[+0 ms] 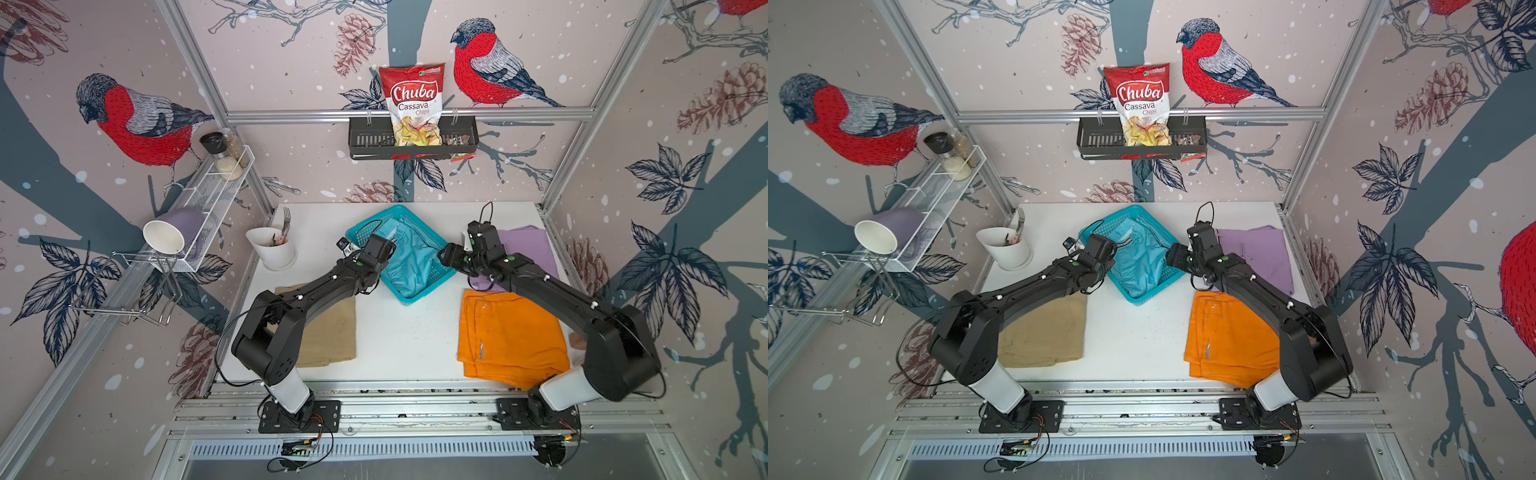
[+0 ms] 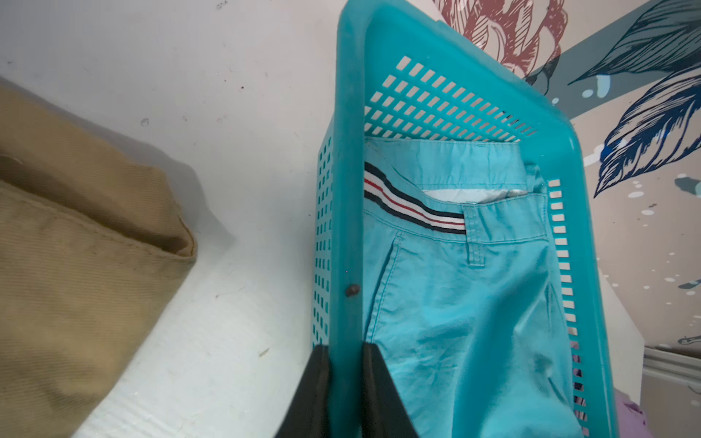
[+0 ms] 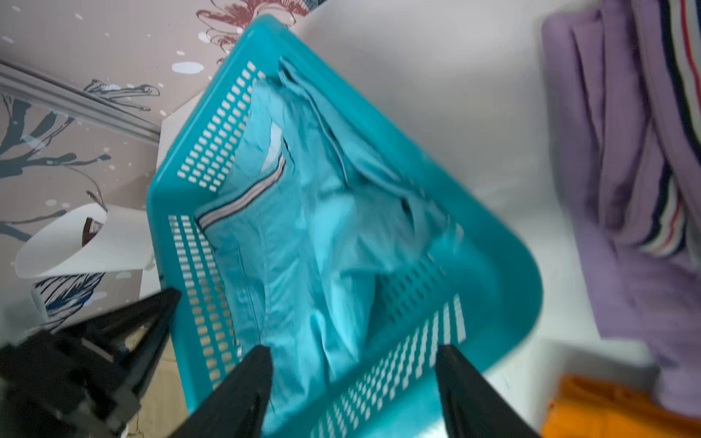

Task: Put the folded long pants in the basket
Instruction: Adjust the basket at the center of the board.

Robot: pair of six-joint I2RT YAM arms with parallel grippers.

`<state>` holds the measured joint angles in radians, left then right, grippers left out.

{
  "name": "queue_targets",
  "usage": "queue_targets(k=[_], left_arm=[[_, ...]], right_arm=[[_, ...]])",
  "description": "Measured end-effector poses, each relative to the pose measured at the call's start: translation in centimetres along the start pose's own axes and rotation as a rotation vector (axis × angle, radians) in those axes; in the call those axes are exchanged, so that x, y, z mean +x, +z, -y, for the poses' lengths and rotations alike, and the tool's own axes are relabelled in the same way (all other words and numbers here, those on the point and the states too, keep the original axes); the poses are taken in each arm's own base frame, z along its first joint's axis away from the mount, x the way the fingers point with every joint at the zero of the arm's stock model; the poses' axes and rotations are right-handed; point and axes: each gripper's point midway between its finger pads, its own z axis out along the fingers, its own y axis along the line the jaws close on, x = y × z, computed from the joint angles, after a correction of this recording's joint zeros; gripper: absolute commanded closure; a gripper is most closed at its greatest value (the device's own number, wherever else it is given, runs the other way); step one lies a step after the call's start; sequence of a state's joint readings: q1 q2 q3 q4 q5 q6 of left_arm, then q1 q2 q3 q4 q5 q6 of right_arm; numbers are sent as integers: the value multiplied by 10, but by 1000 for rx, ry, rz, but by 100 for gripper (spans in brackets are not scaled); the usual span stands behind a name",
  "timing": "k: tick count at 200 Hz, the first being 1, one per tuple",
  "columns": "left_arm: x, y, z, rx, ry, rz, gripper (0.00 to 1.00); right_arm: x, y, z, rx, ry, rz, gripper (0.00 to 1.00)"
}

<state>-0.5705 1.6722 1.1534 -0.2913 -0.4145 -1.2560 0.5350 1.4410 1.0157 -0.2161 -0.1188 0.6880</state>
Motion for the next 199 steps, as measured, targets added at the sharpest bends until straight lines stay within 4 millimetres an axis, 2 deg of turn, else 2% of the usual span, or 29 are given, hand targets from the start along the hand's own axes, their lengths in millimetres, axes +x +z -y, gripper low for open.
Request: queue_targets(k=[20,31,52,69,104,116,143,171,199], left_arm=[[-3,7,-5,-23,3,5,100],[-3,12,-9,-38,3,3,100],[-5,15,-8,-34,-5,0,100],[-4,16,-7,-28,-8,-4,100],[-1,17,-4,-8,-5,-24,100],[1,18,-1,1,-6,-32,100],[3,18,0,17,-12,-47,100],[2,18,-2,13,-14,-47,100],[1,13,-2,14,-7,-53,89]], right_arm=[[29,-26,-6,-73,-12,35,52],[45,-30,-2,-100,-9,45,57],[71,-20,26,-57,26,22,64],[75,-6,34,-29,48,3,67],[61,37,23,-21,54,-33,75],[58,54,29,4,70,-56,79],[45,87,48,54,122,-95,80],[21,106,43,70,134,-93,80],[-10,119,36,81,142,-75,76]])
